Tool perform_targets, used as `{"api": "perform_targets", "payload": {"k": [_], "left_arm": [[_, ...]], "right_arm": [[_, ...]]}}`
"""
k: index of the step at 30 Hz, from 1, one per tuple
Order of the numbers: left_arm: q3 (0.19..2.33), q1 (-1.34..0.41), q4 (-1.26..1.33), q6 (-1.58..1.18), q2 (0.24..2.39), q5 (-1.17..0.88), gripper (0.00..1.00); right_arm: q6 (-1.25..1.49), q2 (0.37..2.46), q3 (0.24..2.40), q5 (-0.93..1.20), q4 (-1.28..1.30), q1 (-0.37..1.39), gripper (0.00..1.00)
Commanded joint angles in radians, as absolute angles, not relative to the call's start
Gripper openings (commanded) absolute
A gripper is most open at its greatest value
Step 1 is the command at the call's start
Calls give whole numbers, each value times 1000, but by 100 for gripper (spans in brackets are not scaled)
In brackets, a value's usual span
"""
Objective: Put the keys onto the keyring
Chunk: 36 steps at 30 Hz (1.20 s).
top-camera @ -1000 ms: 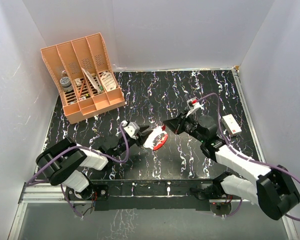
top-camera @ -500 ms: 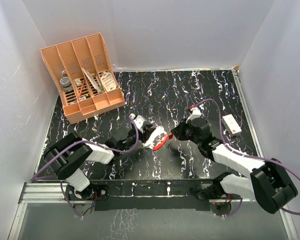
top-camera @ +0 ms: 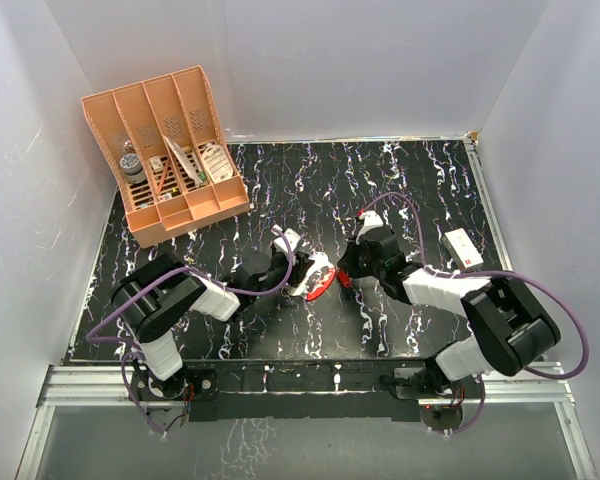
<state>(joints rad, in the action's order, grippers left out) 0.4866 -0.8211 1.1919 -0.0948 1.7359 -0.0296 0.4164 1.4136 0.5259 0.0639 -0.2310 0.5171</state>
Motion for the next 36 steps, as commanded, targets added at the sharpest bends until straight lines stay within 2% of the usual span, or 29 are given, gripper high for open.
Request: {"api": "perform_targets", "payload": {"k": [1,19,36], "left_arm": [[492,-822,1211,-108,1726,-8,25],[481,-822,1184,-105,1763,-8,25],[486,-822,1165,-96,1817,78,25]], "right_arm": [[336,1431,587,86,-345,519,0],[224,1553,605,178,-532,517,0],[187,1642,642,211,-612,498,0]]}}
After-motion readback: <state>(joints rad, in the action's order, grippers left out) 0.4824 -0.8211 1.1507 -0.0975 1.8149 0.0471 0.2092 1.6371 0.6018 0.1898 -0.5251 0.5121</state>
